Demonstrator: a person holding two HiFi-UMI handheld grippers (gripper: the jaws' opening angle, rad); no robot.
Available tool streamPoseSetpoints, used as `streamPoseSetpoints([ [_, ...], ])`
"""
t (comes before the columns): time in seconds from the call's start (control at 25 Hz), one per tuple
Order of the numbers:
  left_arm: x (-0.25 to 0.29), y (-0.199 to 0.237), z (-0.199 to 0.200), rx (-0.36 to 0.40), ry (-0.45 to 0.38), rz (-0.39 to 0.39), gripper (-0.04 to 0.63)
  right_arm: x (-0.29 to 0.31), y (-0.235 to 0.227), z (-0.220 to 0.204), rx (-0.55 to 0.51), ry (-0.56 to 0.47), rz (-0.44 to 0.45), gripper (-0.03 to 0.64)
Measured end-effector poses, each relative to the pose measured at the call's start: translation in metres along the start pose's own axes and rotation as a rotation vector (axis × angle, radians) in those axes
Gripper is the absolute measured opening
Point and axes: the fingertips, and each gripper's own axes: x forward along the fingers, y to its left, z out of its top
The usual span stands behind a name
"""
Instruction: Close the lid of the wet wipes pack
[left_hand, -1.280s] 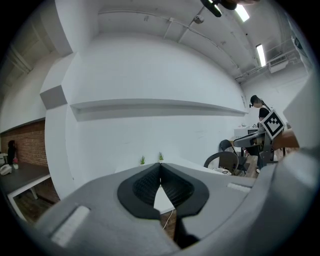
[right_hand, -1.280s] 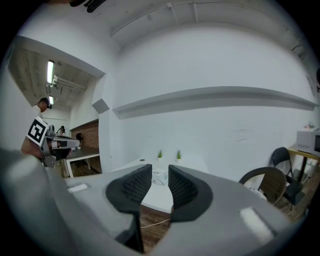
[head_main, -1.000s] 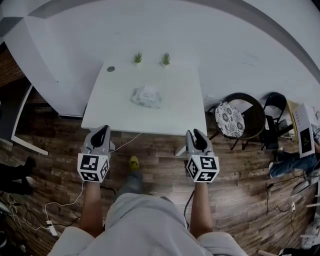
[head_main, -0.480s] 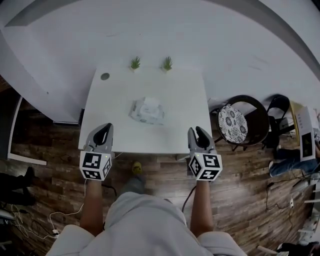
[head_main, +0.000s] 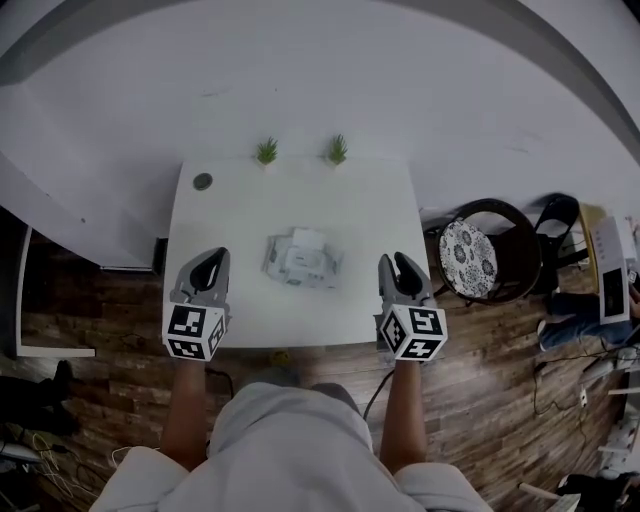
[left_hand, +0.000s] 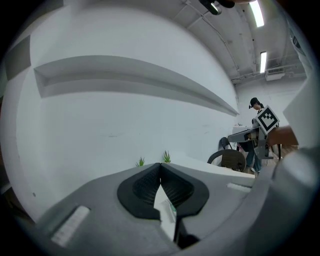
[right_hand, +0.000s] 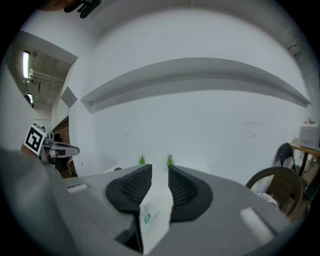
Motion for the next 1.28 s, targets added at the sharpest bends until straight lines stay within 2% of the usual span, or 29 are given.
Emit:
streamPoseSetpoints([
  [0.52,0.056,0.009,-0.018,-0.044,0.045,-0.055,0.008,0.053,-0.002,-0.003,-0.028,0.067,0.041,0.109],
  [0.96,0.097,0.015,-0.015,-0.055,0.083,-0.008,0.008,0.110,-0.008,-0.008,-0.026,0.125,0.143,0.109],
  [1.28,0.124,0.008,-0.029,-0.070,0.127,-0.006,0.008,0.140,-0.009,-0.031,-0.022,0.191,0.217,0.109],
])
